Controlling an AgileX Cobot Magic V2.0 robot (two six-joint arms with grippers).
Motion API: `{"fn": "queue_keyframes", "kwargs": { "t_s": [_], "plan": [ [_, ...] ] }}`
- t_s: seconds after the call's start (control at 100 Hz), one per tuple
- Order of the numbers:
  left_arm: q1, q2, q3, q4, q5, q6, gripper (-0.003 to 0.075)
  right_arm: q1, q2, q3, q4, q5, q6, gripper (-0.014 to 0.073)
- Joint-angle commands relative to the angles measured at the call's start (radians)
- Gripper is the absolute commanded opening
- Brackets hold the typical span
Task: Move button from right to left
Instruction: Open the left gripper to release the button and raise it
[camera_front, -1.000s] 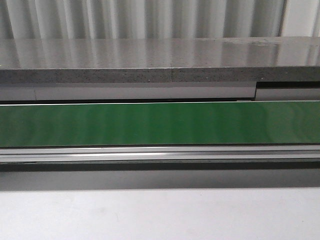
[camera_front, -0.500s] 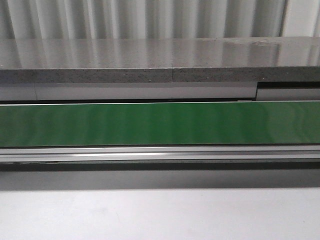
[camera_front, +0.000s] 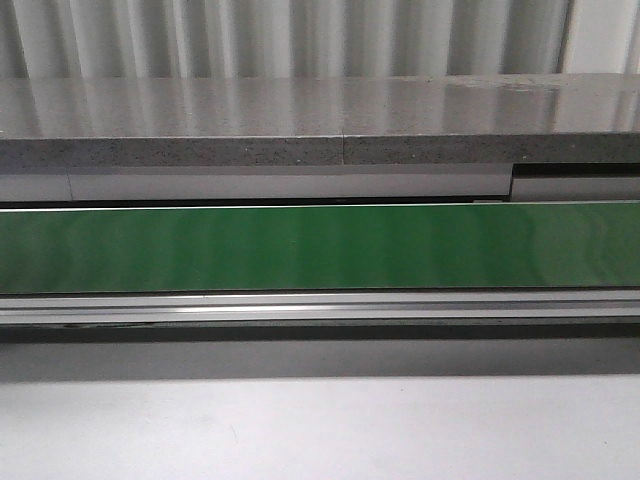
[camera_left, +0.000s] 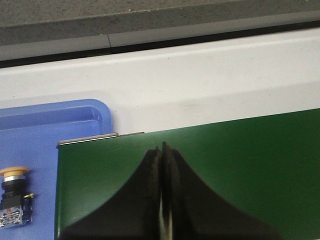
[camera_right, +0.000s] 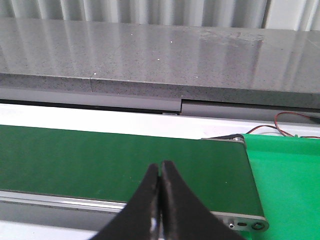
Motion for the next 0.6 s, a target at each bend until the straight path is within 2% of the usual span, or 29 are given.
{"fn": "queue_keyframes", "kwargs": {
  "t_s": [0.0, 0.48, 0.59],
  "plan": [
    [-0.026, -0.103, 0.035, -0.033, -0.108, -0.011, -0.0020, 0.000, 0.013, -0.024, 0.007, -0.084, -0.006, -0.0066],
    [-0.038, -0.508, 0.355, -0.058, -0.260, -0.009, -0.0020, 0.000, 0.013, -0.024, 0.007, -0.084, -0.006, -0.0066],
    [-0.038, -0.603, 0.418, -0.073, -0.253, -0.011, -0.0020, 0.000, 0.013, -0.024, 0.007, -0.084, -0.006, -0.0066]
  ]
}}
